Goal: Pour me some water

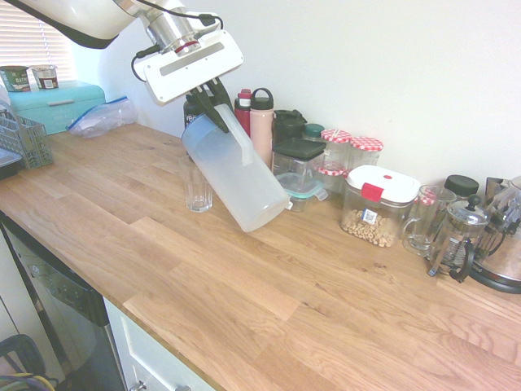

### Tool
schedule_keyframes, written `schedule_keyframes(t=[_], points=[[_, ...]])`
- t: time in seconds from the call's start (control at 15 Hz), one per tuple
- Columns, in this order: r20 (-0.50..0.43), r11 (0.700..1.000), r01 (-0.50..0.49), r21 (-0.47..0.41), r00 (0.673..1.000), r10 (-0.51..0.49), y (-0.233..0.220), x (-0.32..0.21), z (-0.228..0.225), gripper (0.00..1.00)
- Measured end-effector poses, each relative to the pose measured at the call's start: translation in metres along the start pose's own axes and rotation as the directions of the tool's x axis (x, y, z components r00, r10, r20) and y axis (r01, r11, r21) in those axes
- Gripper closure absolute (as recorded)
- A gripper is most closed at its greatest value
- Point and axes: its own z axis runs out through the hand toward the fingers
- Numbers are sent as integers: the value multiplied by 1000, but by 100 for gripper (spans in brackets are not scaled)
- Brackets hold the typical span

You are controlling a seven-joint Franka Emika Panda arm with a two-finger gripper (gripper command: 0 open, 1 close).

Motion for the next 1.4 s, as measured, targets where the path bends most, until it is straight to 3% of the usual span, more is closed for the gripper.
schedule_keyframes(t=[0.27,0.4,0.6,0.93,1.4], points=[[-32,976,-160,146,986,166,44,-24,-11,100],[-16,942,-268,201,961,276,84,-53,-9,100],[50,866,-434,247,898,436,141,-92,18,100],[183,682,-670,293,740,648,177,-147,68,100],[206,374,-875,307,445,872,164,-167,92,100]])
